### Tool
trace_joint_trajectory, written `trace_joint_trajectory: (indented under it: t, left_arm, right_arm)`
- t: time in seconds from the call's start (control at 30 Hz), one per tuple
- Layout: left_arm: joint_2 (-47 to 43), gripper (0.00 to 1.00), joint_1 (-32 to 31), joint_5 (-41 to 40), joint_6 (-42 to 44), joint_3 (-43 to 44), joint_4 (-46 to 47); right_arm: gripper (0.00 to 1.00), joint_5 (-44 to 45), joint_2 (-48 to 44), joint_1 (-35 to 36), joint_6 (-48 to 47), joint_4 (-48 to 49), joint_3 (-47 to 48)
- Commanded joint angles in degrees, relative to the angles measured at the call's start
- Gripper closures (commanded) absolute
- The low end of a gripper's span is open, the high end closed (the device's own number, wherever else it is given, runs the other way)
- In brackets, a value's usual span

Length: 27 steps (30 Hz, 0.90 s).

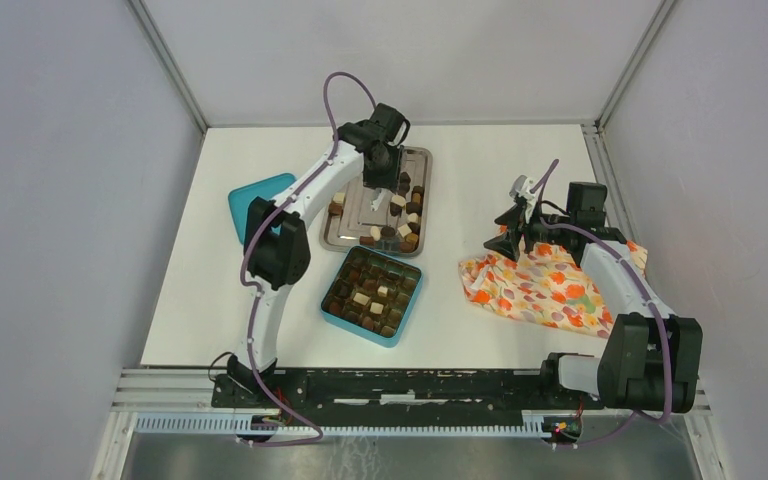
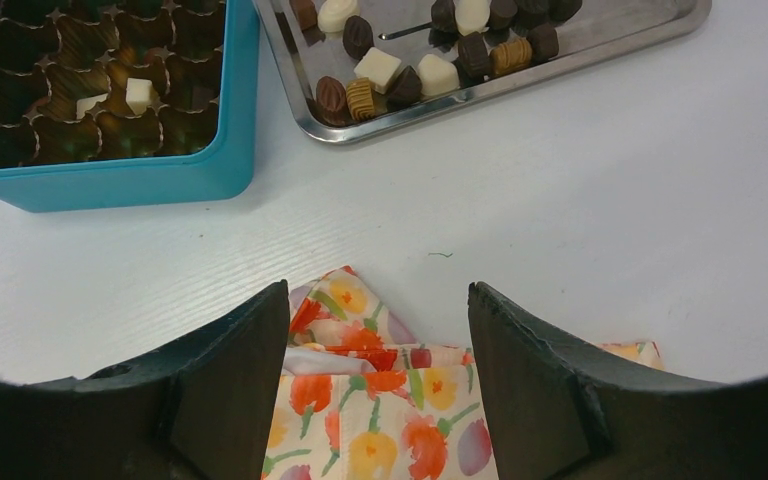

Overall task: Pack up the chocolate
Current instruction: Pick up the fake chocolate from the plate.

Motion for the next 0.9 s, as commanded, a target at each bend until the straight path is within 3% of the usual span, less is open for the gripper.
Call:
trace_joint_trajectory:
  t: [0.0, 0.87]
  left_arm:
    - [0.6, 0.56, 0.02, 0.6, -2.65, 2.74, 0.5]
    - [3.76, 0.53, -1.71, 1.34, -2.22, 2.38, -1.08]
  right_arm:
    - [0.28, -1.69, -0.96, 0.05, -0.76, 0.12, 0.47]
    - [0.28, -2.3, -1.9, 0.69, -0.93, -0.17, 0.21]
